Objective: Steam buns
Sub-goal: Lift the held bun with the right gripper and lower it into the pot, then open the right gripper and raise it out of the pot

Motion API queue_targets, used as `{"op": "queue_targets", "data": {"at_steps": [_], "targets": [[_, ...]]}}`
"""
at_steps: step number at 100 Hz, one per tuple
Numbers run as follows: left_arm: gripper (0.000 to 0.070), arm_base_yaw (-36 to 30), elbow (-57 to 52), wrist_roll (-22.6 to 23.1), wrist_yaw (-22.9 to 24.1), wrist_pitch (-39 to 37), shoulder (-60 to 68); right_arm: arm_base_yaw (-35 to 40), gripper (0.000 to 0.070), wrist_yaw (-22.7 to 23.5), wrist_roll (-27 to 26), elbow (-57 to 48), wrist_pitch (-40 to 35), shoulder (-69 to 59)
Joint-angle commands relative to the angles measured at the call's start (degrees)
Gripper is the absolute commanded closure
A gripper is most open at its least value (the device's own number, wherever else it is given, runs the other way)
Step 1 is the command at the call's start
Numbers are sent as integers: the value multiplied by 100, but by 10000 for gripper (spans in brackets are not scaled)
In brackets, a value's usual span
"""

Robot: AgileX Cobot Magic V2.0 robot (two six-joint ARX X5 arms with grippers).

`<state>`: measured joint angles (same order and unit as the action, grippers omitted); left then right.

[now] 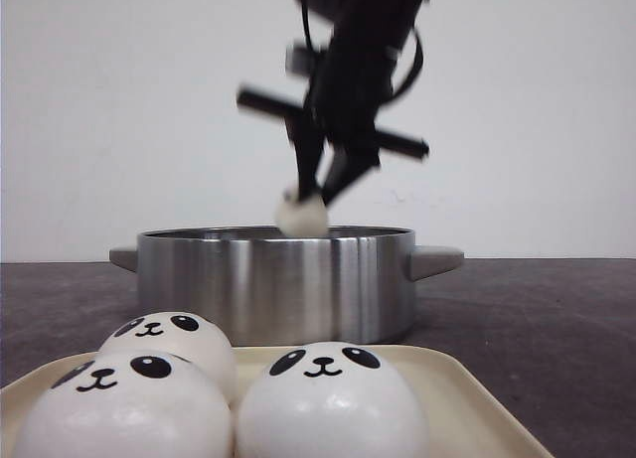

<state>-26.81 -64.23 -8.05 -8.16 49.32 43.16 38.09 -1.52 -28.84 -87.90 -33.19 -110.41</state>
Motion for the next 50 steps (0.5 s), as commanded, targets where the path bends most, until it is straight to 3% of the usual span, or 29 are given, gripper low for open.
{"op": "queue_targets", "data": {"at_steps": [1,37,42,50], "targets": [[27,-33,-96,98,70,-52,35,15,700,-151,61,-83,63,-195],[27,-33,-96,114,74,79,35,-116,694,-409,98,-83,289,-531],[27,-33,-96,116,74,81,35,-116,642,-448,96,-83,332,-531],[27,-33,-96,122,74,81,35,-129,466,-452,96,-83,332,-531]]}}
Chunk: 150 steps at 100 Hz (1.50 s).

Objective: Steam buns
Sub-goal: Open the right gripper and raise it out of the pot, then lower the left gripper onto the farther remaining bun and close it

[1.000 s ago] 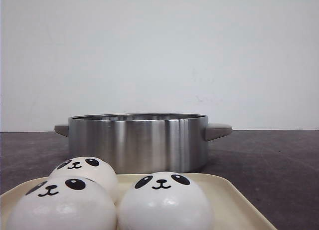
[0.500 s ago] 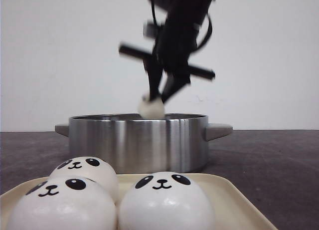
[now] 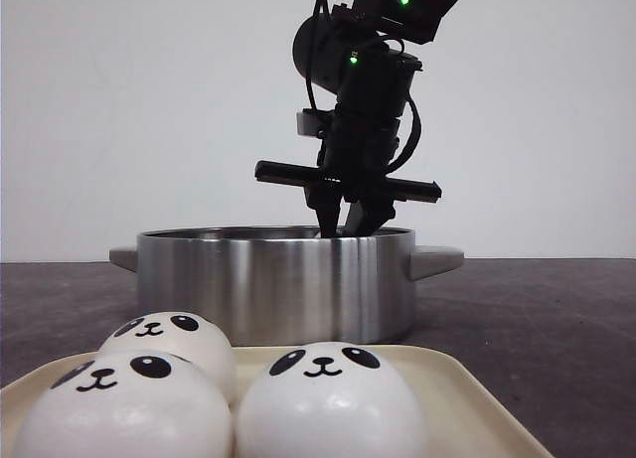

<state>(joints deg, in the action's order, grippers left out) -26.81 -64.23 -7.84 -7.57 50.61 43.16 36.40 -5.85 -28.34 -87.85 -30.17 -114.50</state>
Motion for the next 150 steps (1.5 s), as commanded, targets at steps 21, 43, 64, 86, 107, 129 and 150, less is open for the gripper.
{"op": "queue_targets", "data": {"at_steps": [21,43,64,86,107,129,150], "targets": [[27,-33,-96,116,15,-44,35,33,266,-17,42,-87,-26,-122],[27,-33,-96,116,15,-7,33,37,265,2,35,-227,-4,-101],[27,-33,-90,83,7,92,72,87,272,83,428,-1023,-660,343],[27,-35,-9,-455,-214,81,293,372,602,-35,1134,-1429,-896,1652],[27,-317,90,-1113,-463,282,872,960,700,-822,1499,-1429,-1224,3257],[27,-1021,90,-1349,-468,586,1980,1639,700,-1899,1534,-1429,-1773,4509],[27,-1742,90,-1534,-396,367,3038,1786,700,-2555,1526,-1429,-2262,5110]]}}
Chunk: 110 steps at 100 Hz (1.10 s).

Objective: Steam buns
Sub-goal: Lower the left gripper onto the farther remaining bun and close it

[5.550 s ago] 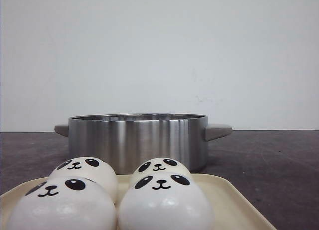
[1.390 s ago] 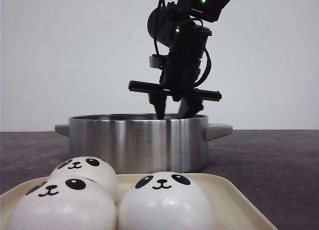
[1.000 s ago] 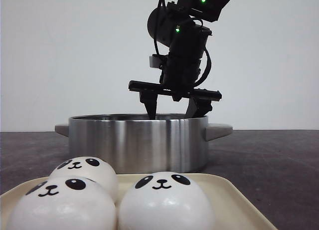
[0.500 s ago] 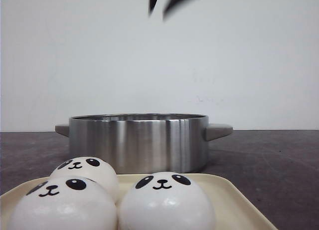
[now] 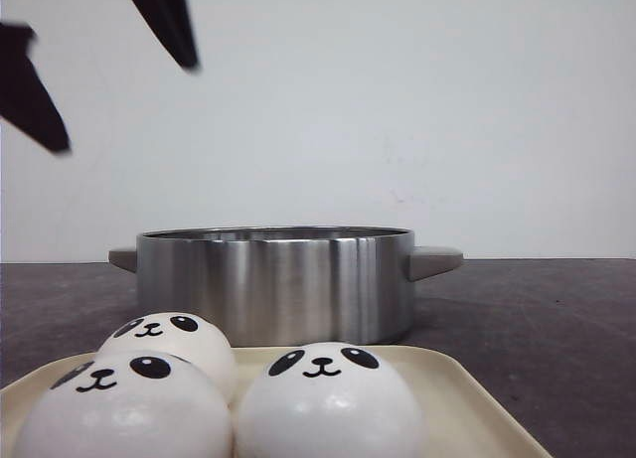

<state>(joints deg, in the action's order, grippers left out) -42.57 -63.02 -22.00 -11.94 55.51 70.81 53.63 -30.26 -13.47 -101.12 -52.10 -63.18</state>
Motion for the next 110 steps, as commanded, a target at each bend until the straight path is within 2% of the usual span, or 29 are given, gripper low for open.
{"op": "queue_targets", "data": {"at_steps": [1,23,48,76,93,105,110], "targets": [[27,-192,-31,-133,48,-138,319,63,700,-138,39,-103,-81,-2],[28,-509,-31,-435,302,-579,1294,63,700,-175,31,-98,-249,240],[28,-525,-31,-745,634,-603,2118,63,700,-173,24,-98,-527,269],[40,-522,-31,-793,791,-636,2621,63,700,-173,26,-98,-756,271],[152,-522,-31,-824,789,-627,2837,63,700,-175,28,-98,-844,271],[162,-522,-31,-820,793,-697,2857,63,700,-175,37,-98,-839,271],[227,-522,-31,-820,791,-728,2857,63,700,-175,37,-98,-841,271]]}}
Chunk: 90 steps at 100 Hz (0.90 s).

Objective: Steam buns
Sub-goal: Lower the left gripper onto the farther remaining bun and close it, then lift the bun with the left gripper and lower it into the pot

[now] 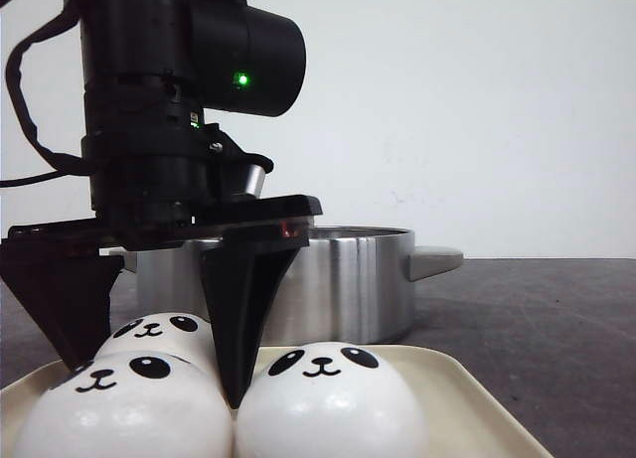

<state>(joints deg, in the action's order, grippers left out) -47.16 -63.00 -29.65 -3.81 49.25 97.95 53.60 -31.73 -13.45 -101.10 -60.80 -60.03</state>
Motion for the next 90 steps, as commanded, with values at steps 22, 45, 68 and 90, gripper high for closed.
{"op": "queue_targets", "data": {"at_steps": [22,45,68,90], "targets": [[559,-48,-33,142,-22,-50,142,66,700,-28,35,-101,28,-50],[700,-50,-33,474,-20,15,46,66,700,-28,33,-101,31,-57],[700,-164,-37,575,-116,-48,-931,66,700,-31,-9,-101,44,-57],[700,-238,-87,603,-293,-168,-2173,66,700,-17,-83,-101,111,-55]]}}
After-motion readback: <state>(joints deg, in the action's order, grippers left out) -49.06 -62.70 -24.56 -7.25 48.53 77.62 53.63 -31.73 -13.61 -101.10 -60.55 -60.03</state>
